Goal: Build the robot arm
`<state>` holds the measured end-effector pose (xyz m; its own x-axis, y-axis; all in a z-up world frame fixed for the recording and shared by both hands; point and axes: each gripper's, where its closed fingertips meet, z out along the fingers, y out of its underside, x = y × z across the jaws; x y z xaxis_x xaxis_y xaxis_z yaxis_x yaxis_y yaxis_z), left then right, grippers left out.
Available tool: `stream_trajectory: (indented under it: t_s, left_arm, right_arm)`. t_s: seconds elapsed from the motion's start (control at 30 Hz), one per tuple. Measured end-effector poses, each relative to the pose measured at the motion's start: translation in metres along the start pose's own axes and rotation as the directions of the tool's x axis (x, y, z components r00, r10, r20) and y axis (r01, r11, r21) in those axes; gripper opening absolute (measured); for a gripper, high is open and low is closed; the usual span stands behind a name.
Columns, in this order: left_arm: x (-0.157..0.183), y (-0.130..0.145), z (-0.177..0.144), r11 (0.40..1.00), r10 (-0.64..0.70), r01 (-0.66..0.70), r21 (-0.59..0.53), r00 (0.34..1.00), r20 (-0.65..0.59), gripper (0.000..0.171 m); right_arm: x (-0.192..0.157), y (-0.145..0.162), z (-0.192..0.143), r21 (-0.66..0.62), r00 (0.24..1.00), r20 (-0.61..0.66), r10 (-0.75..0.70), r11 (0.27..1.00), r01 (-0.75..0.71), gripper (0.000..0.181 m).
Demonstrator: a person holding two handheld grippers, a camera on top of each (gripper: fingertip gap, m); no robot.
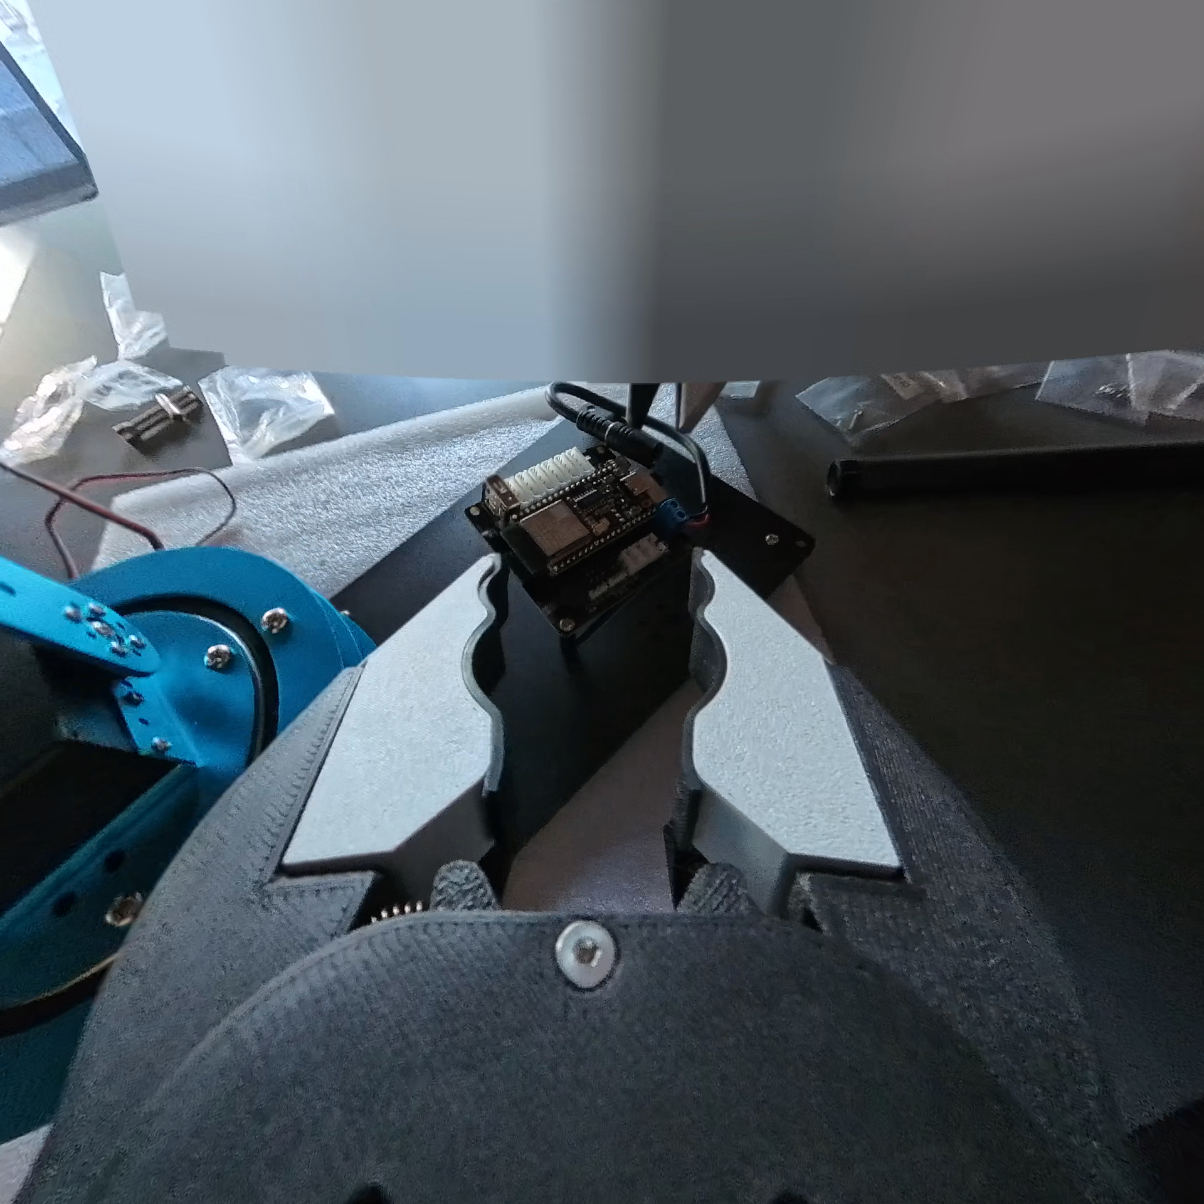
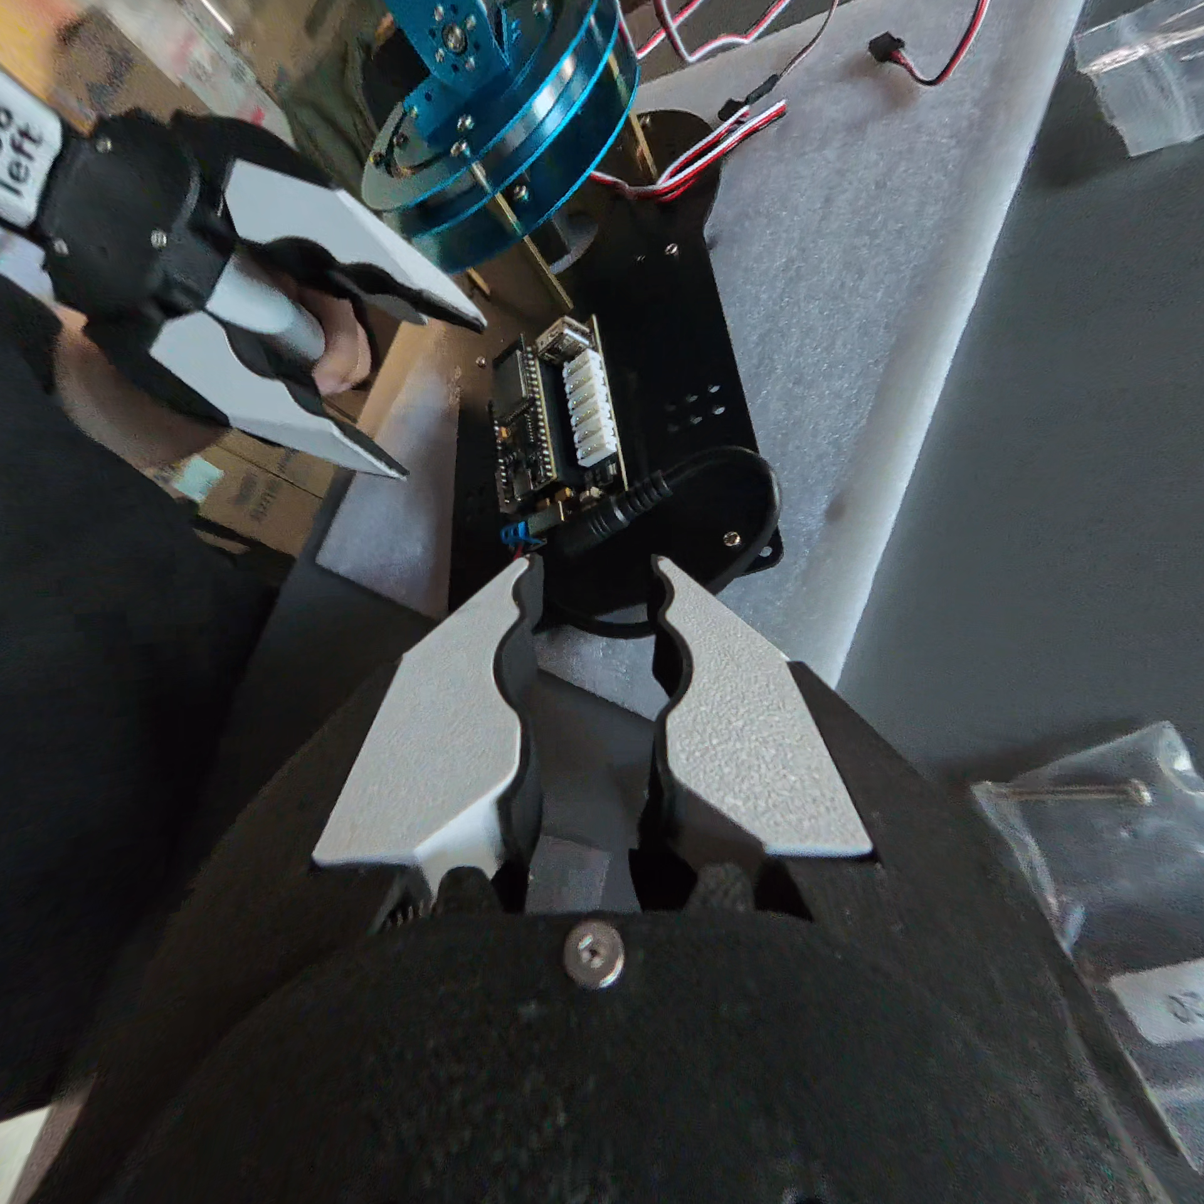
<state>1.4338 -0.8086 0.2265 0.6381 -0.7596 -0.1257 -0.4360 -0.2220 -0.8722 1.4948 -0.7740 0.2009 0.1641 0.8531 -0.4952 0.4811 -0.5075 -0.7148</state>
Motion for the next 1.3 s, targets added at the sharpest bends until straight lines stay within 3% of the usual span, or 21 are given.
stream_trajectory:
  t_s: [0.2,0.57,0.97,1.1,1.3]
  left_arm:
    - [0.001,0.005,0.010,0.995,0.101,-0.101,-0.007,0.994,0.043,0.055]
    - [-0.004,0.007,0.014,0.997,0.072,-0.071,-0.028,0.995,0.064,0.052]
    - [-0.012,0.014,0.011,0.993,0.069,-0.058,-0.100,0.991,0.111,0.038]
    - [-0.011,0.012,0.008,0.996,0.029,-0.019,-0.091,0.994,0.102,0.047]
    - [-0.013,0.009,0.000,0.997,0.044,-0.036,-0.070,0.992,0.122,0.045]
  right_arm:
    - [-0.002,0.003,0.005,-0.014,0.999,0.000,-0.054,0.998,0.054,0.032]
    - [-0.001,-0.001,0.011,-0.032,0.991,-0.040,-0.128,0.991,0.127,0.013]
    - [-0.003,-0.003,0.011,-0.018,0.994,-0.011,-0.109,0.994,0.109,0.014]
    - [0.002,-0.004,0.008,-0.015,1.000,-0.003,-0.014,1.000,0.014,0.024]
    - [0.008,-0.012,0.003,0.002,0.955,0.050,0.292,0.956,-0.292,0.027]
